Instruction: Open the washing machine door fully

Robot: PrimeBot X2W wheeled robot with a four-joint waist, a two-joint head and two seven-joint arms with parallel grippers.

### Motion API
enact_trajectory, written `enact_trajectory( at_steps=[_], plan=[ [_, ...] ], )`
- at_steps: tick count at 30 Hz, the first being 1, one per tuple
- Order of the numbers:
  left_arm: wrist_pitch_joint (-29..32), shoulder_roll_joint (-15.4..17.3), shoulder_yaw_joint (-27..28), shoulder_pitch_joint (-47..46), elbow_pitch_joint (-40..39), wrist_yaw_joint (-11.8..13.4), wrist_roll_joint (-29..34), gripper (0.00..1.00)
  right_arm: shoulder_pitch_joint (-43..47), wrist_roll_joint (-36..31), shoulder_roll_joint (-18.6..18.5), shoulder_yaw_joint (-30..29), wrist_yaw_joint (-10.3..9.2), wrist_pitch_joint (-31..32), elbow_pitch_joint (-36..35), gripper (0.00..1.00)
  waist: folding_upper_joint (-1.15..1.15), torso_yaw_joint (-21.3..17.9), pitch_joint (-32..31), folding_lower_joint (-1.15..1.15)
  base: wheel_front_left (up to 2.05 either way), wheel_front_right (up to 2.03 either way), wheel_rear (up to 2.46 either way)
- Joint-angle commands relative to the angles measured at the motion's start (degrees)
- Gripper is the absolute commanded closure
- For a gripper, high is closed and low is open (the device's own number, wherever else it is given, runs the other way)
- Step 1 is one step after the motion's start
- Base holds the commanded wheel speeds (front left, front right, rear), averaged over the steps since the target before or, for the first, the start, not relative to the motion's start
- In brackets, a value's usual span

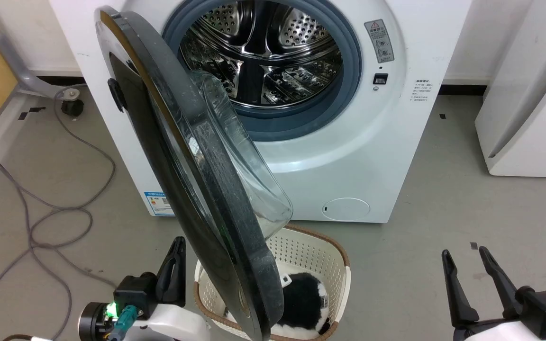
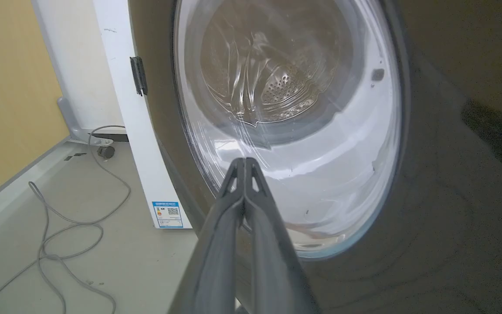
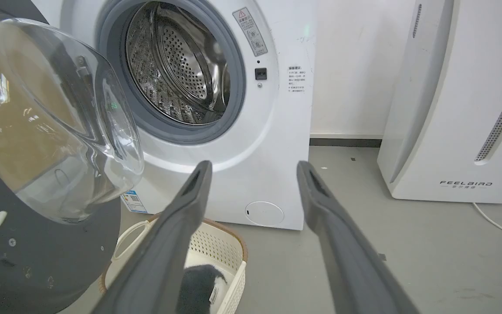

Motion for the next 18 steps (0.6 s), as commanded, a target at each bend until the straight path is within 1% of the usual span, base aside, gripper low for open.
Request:
enact_trajectory(
  at_steps=[1,5,9,13,18],
  plan=[
    [-0.3,0.1,0.1,0.4,-0.1,-0.1,-0.4,1.0,-0.2,-0.1,0.2,-0.1,0.03,-0.3,0.1,0.0,0.0,0.0,0.0,0.0,0.0,0.0,0.0],
    [-0.3,0.1,0.3,0.0,-1.5,0.2,-1.4,1.0,-0.3,0.0,0.2,-0.1,0.03,-0.3,0.2,0.0,0.0,0.2,-0.1,0.0,0.0,0.0,0.0],
    [-0.3,0.1,0.8,-0.5,-4.9,0.9,-1.9,1.0,-0.3,0.0,0.2,-0.1,0.03,-0.3,0.3,0.0,0.0,0.3,0.0,0.0,0.0,0.0,0.0],
    [-0.3,0.1,2.0,-1.3,-11.2,1.6,-1.9,1.0,-0.3,0.1,0.2,-0.1,0.03,-0.4,0.4,0.0,0.0,0.4,0.1,0.0,0.0,0.0,0.0],
    [-0.3,0.1,2.7,-2.6,-21.5,1.9,-0.4,1.0,-0.6,0.2,0.2,-0.2,0.03,-0.4,0.6,0.0,0.0,0.4,0.5,0.0,0.0,0.0,0.0]
  ],
)
